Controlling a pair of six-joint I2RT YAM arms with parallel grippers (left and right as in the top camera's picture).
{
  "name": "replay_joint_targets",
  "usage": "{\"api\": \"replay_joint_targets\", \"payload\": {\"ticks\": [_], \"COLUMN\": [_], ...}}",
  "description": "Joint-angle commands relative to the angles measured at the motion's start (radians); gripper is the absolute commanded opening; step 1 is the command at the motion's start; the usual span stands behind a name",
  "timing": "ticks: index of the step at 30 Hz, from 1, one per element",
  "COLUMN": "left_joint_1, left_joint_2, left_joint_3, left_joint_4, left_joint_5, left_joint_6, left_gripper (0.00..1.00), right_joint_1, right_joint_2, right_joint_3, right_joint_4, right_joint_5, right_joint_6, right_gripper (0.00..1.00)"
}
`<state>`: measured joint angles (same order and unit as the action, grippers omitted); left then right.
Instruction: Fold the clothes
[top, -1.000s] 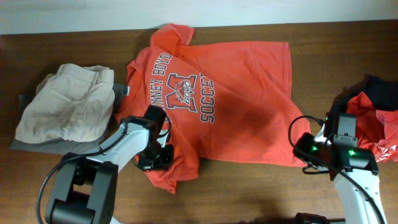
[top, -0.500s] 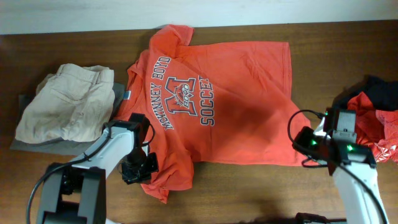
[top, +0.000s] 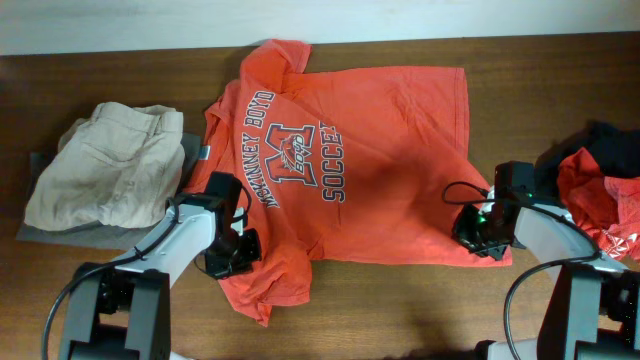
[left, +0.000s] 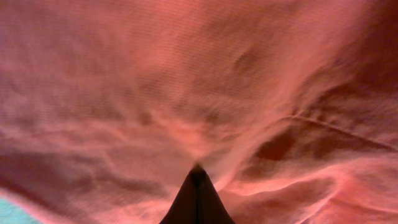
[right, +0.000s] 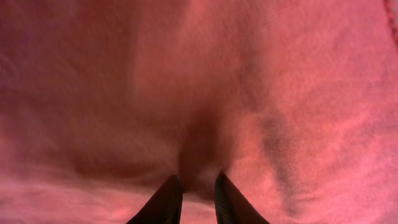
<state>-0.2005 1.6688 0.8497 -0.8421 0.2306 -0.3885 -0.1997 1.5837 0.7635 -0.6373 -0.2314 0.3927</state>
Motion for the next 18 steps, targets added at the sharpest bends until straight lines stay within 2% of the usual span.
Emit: {"api": "replay_joint_targets", "payload": {"ticks": [1,6,18], "left_joint_1": [-0.004,0.013,0.155], "left_joint_2": [-0.019,-0.019,-0.022], "left_joint_3": [-0.001,-0.005,-0.060], "left_joint_4": [0.002,-0.118,-0.174], "left_joint_5": [0.015,-0.045,-0.043], "left_joint_6": [0.011,-0.035,-0.026], "left_gripper": [0.01,0.00,0.00], "right_joint_1": [-0.004,-0.004,-0.012], "right_joint_2": [0.026,0.026,0.026], "right_joint_3": [0.010,0.010,0.010], "right_joint_4": [-0.001,-0.027,-0.038], "right_joint_5": [-0.027,0.082,0.364], "right_joint_6": [-0.016,0.015,0.144], "right_gripper": [0.23,0.20,0.20]}}
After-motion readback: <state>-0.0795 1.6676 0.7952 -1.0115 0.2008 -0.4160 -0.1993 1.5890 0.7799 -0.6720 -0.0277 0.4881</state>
